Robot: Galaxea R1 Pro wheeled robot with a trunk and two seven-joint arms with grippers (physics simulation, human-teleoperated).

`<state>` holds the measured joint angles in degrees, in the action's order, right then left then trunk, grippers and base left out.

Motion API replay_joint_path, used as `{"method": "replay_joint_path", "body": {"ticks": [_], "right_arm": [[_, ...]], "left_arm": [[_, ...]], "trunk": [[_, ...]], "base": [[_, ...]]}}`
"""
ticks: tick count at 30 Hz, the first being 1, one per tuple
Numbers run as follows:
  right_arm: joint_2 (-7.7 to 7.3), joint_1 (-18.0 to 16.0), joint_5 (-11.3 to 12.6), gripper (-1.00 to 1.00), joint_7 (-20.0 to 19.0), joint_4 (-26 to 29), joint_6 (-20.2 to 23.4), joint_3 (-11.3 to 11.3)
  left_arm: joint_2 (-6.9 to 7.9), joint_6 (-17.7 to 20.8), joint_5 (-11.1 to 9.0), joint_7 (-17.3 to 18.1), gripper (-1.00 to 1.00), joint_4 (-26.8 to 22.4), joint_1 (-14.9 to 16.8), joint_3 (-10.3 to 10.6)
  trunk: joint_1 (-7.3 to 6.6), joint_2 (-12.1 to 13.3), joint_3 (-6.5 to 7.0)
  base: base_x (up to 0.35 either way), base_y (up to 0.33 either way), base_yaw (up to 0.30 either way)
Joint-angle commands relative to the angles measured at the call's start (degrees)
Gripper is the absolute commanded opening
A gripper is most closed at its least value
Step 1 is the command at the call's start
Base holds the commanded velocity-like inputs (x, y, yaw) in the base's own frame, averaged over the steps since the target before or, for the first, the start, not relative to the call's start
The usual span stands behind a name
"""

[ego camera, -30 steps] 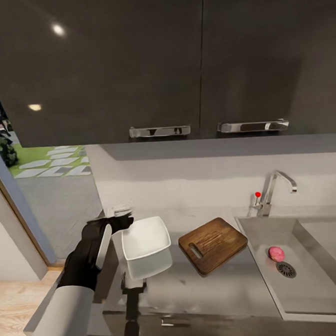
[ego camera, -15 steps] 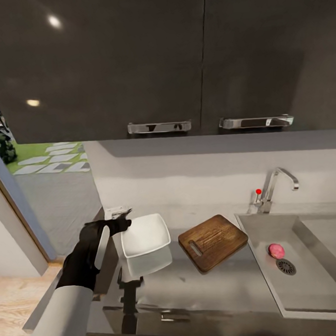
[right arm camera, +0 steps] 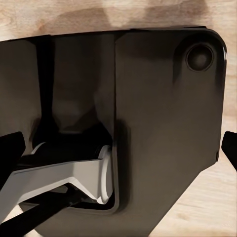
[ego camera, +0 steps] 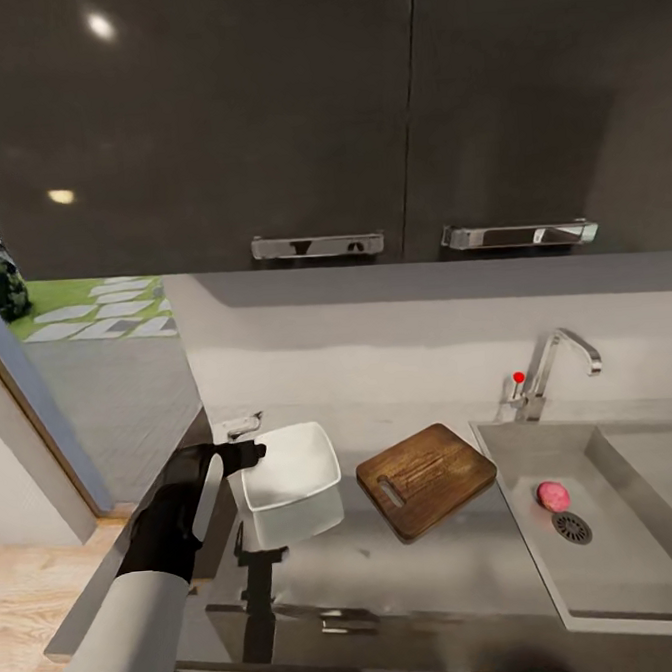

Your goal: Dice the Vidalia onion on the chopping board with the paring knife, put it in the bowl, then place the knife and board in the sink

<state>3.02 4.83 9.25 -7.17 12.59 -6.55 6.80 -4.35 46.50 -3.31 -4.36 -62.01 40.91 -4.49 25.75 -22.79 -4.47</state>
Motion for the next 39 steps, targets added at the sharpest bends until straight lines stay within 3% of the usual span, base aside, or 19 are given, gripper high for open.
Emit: {"method": "replay_joint_path", "body": {"ticks": [1,18,25,39], "right_arm": [[-0.04,0.01,0.60,1.00,-0.05,0.06,-0.13,0.42],[-0.04,0.01,0.60,1.00,-0.06,0.06,-0.13,0.42],[-0.04,0.01,0.61,1.00,-0.11,0.06,-0.13,0.42],[-0.04,0.01,0.61,1.00,-0.12,0.06,-0.13,0.41]], "left_arm": [[-0.05,0.26,-0.36,-0.35,1.00,-0.06,0.04,-0.08],[0.13,0.11,-0.29,-0.30,1.00,1.63,0.04,-0.17],[0.13,-3.32,-0.29,-0.30,1.00,3.76,0.04,-0.17],[0.13,-3.87,-0.29,-0.30,1.00,4.22,0.04,-0.17]], "trunk": [[0.03,-0.12,-0.21],[0.03,-0.12,-1.78],[0.03,-0.12,-2.43],[0.03,-0.12,-3.70]], "base": [[0.000,0.000,0.000],[0.000,0.000,0.000],[0.000,0.000,0.000],[0.000,0.000,0.000]]}}
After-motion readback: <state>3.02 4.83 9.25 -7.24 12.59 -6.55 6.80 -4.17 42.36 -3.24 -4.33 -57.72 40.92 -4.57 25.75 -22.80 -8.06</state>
